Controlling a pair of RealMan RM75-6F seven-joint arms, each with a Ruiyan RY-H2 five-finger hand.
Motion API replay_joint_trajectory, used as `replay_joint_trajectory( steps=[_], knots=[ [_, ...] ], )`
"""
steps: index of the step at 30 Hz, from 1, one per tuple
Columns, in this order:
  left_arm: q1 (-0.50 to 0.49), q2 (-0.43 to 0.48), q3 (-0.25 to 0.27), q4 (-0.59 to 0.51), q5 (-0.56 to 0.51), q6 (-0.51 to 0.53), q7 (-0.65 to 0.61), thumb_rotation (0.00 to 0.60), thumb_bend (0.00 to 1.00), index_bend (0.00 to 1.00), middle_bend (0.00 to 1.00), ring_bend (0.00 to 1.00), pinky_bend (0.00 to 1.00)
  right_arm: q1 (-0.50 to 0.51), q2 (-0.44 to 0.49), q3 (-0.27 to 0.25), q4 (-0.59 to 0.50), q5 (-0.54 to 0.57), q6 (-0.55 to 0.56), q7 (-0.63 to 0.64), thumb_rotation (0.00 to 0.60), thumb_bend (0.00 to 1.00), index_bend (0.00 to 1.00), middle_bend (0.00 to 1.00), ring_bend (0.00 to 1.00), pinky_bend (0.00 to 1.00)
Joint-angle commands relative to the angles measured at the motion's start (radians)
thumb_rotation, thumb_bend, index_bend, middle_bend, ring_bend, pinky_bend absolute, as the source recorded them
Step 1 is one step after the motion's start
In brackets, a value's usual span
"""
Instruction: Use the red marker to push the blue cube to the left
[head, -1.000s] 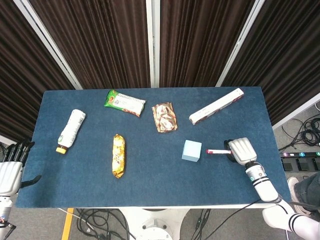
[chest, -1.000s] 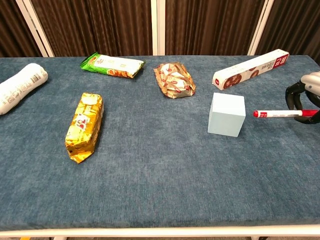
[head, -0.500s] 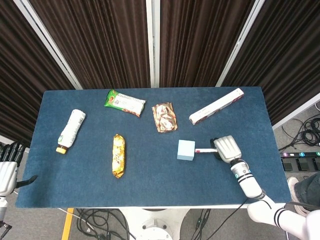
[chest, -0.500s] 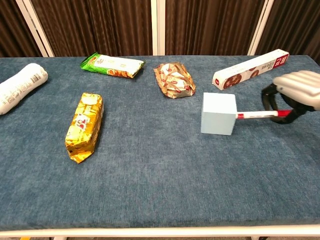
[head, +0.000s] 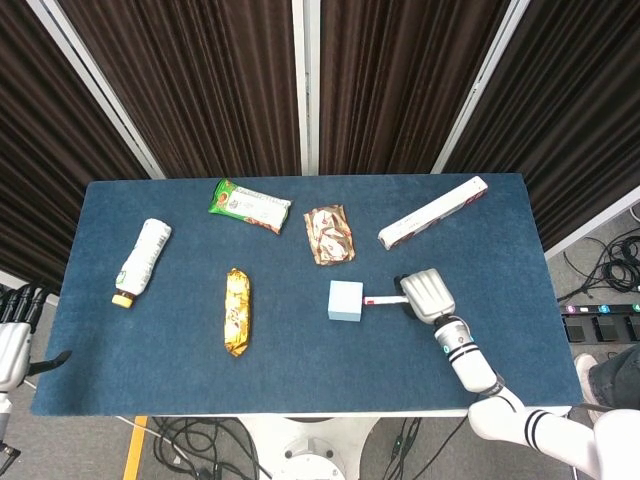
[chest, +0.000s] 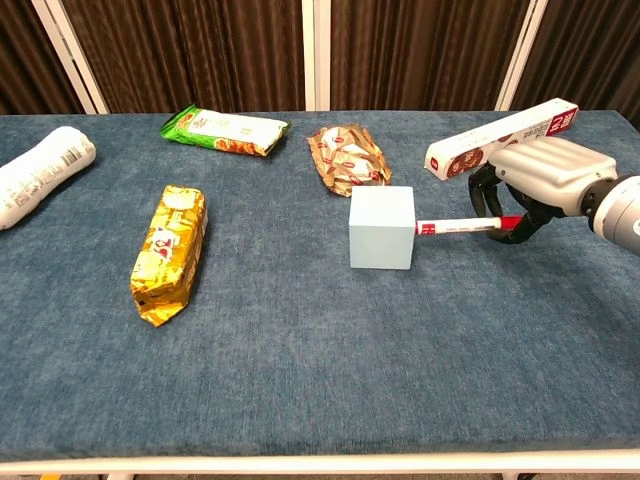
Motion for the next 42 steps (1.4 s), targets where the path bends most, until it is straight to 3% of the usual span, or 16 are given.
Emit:
replay_joint_trajectory(
  steps=[1,4,9,11,21,26,30,35,42],
  knots=[
    [0.0,-0.001,0.0,0.0,0.001,0.001,-0.003,0.6,0.0,0.11,0.11,0.04,0.07,-0.008,0.018,-0.008,0.001,0.007,0.003,-0.004,0.6,0.32,0.66,0.65,0.74,0.84],
    [-0.005,-0.002,-0.002,0.0,0.002,-0.004,-0.007,0.6,0.0,0.11,0.11,0.04,0.07,-0.015,0.035,-0.017,0.005,0.01,0.005,-0.004,0.6,0.32,0.59,0.65,0.74,0.83],
    [-0.003,-0.001,0.0,0.003,0.005,-0.002,-0.015,0.6,0.0,0.11,0.11,0.04,0.07,-0.016,0.039,-0.024,0.003,0.016,0.001,-0.005,0.6,0.32,0.66,0.65,0.74,0.83],
    [-0.002,-0.001,0.0,0.006,0.004,-0.002,-0.02,0.6,0.0,0.11,0.11,0.04,0.07,-0.011,0.033,-0.021,-0.002,0.018,0.0,-0.009,0.6,0.32,0.55,0.65,0.74,0.83],
    [0.004,0.005,-0.001,0.028,-0.005,-0.002,-0.048,0.6,0.0,0.11,0.11,0.04,0.07,0.063,-0.051,0.024,-0.036,0.083,-0.04,-0.098,0.6,0.32,0.68,0.65,0.74,0.83],
    [0.003,0.002,-0.002,0.043,-0.01,-0.011,-0.063,0.6,0.0,0.11,0.11,0.04,0.07,0.104,-0.096,0.051,-0.046,0.133,-0.052,-0.156,0.6,0.32,0.59,0.65,0.74,0.84],
    [0.003,-0.001,-0.003,0.055,-0.013,-0.015,-0.073,0.6,0.0,0.11,0.11,0.04,0.07,0.127,-0.109,0.067,-0.057,0.165,-0.053,-0.185,0.6,0.32,0.66,0.65,0.74,0.83],
    [0.003,-0.004,-0.002,0.064,-0.013,-0.018,-0.081,0.6,0.0,0.11,0.11,0.04,0.07,0.136,-0.11,0.061,-0.07,0.184,-0.046,-0.209,0.6,0.32,0.62,0.65,0.74,0.83],
    [0.002,-0.005,-0.001,0.065,-0.006,-0.014,-0.084,0.6,0.0,0.11,0.11,0.04,0.07,0.118,-0.075,0.035,-0.064,0.198,-0.032,-0.207,0.6,0.32,0.69,0.65,0.74,0.83]
  ],
)
